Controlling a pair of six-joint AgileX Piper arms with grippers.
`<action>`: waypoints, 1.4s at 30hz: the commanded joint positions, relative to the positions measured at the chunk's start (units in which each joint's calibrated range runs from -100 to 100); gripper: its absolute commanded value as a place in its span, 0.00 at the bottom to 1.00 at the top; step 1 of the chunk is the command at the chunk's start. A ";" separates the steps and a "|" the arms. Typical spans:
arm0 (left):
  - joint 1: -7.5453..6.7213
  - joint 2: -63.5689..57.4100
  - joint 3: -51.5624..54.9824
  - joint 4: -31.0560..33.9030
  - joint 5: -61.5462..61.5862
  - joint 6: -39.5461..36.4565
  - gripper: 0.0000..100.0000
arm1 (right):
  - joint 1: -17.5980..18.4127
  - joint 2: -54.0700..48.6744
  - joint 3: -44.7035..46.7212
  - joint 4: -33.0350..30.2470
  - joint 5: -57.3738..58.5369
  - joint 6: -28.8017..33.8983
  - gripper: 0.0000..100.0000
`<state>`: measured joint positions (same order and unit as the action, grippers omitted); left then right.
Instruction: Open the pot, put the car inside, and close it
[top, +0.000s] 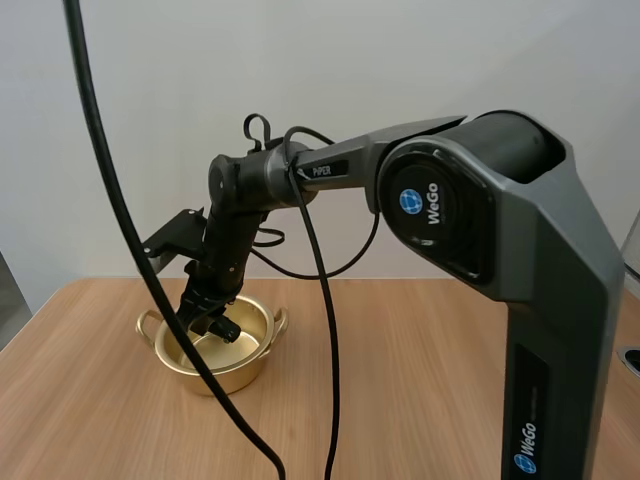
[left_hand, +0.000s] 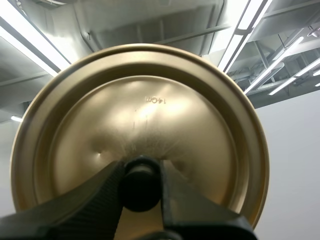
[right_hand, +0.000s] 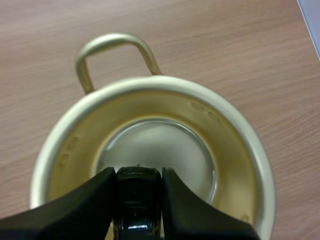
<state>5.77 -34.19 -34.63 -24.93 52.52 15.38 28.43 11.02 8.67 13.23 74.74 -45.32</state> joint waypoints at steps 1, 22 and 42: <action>-0.01 -0.21 -0.01 0.00 -0.08 0.03 0.00 | 0.04 2.23 0.01 -1.48 -1.49 0.75 0.00; -0.01 -0.19 -0.01 0.00 -0.08 1.02 0.00 | 0.04 8.99 0.15 -3.23 -11.04 0.28 0.00; -0.01 -0.19 -0.01 0.00 -0.08 1.14 0.00 | 0.04 12.56 0.15 -2.84 -11.23 0.28 0.90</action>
<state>5.77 -34.33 -34.63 -24.93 52.52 16.50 28.43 23.54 8.79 10.39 63.25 -45.02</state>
